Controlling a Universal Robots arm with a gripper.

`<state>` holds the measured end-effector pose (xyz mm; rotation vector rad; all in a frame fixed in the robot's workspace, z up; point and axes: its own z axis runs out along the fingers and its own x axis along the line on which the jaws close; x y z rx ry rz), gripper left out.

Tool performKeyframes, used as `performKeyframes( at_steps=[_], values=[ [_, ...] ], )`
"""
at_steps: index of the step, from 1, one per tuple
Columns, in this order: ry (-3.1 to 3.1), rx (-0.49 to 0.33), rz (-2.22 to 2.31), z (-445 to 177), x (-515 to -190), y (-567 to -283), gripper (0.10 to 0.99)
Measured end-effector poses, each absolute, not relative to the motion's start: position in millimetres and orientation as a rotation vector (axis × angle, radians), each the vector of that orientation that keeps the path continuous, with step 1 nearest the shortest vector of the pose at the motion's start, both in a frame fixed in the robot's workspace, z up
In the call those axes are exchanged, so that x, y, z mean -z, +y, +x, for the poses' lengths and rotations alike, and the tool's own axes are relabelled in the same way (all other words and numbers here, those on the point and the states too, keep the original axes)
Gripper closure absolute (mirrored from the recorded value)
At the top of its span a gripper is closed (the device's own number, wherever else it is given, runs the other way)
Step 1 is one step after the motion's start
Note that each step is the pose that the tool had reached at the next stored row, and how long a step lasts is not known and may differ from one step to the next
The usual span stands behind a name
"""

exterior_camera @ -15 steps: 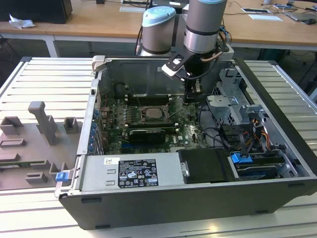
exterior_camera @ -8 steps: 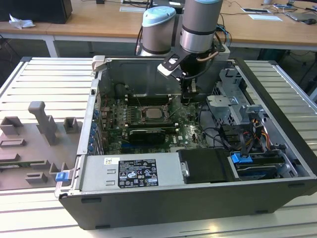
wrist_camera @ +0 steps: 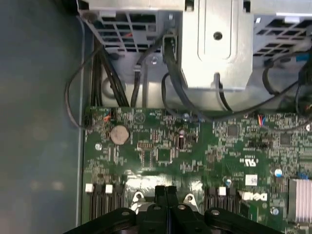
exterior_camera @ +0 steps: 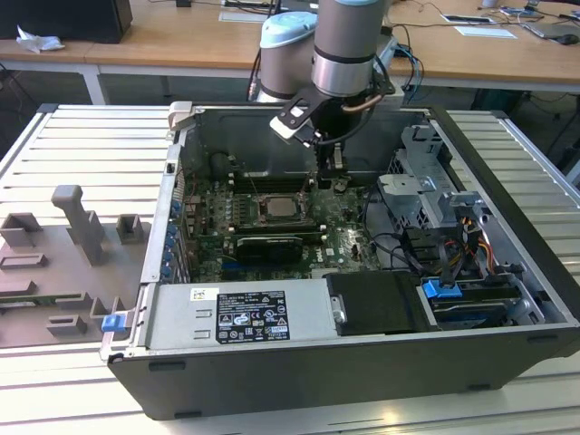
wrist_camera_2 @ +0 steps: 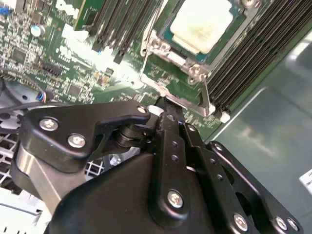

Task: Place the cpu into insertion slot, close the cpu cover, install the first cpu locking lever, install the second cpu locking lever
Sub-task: 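Close the cpu cover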

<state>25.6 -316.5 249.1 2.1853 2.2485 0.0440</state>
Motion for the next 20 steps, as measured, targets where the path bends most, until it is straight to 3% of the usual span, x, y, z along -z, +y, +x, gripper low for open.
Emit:
performKeyframes(
  at_steps=[20],
  values=[
    [2.248,-0.044,2.184,-24.9,-235.3,-314.2,0.980]
  ],
)
